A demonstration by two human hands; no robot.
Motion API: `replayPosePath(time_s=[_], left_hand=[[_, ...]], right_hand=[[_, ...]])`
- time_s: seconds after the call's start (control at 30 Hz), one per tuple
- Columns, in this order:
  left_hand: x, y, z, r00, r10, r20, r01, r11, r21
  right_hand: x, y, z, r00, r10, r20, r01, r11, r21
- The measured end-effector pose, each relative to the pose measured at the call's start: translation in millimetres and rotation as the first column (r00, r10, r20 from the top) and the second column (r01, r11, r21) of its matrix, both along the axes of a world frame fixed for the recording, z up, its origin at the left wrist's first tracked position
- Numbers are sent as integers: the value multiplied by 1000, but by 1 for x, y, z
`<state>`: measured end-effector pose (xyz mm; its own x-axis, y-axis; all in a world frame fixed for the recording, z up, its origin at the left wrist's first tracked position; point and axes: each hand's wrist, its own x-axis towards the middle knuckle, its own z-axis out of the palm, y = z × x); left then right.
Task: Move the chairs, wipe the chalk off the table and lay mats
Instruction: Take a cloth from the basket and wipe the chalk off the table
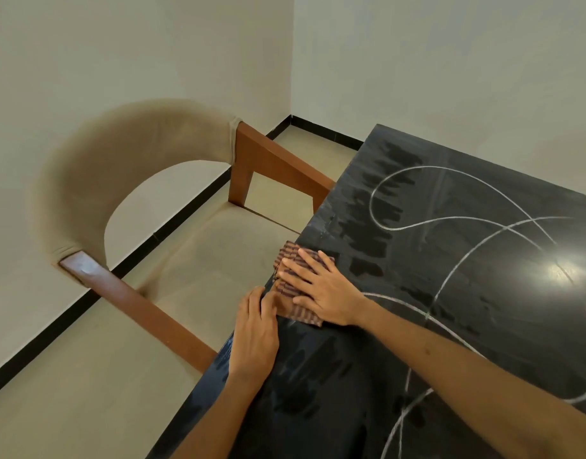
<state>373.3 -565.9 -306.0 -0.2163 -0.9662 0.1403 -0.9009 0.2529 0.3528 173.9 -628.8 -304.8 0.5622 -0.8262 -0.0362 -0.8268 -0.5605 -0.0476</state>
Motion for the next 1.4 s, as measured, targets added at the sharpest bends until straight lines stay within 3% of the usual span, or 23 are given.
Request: replayPosePath(time_s=[0.2,0.37,0.47,0.57,0.77,0.87,0.97,1.2,1.3,1.4], left_hand=[[0,-1,5,997,-14,-75,14,1000,-3],[2,-1,4,988,-18,-150,26,998,51],[4,-1,1,983,-14,-186,28,997,74],[4,0,2,974,-2,-226,20,997,76],[6,2,1,963,-5,-268,23,998,63],[9,2,0,969,-11,-245,32,996,82],[7,0,3,972,-9,-236,35,994,107],[4,-5,-1,995,7,-102,7,990,139],[3,-5,0,995,-4,-97,18,989,144],[2,-4,1,994,-16,-108,30,991,129]], right_hand=[[-3,-25,0,999,-41,21,41,999,1],[-26,-83,11,950,-312,-20,312,948,65],[-33,-97,13,920,-389,-33,391,914,106],[-23,-81,17,933,-356,-58,360,926,111],[34,15,11,1000,-16,-14,16,999,48],[37,29,6,1000,18,2,-18,998,64],[18,9,11,999,-27,-22,28,999,47],[-51,-75,17,924,-376,-70,382,916,121],[-51,-77,19,908,-412,-72,418,899,128],[-44,-41,19,938,-340,-61,345,932,111]])
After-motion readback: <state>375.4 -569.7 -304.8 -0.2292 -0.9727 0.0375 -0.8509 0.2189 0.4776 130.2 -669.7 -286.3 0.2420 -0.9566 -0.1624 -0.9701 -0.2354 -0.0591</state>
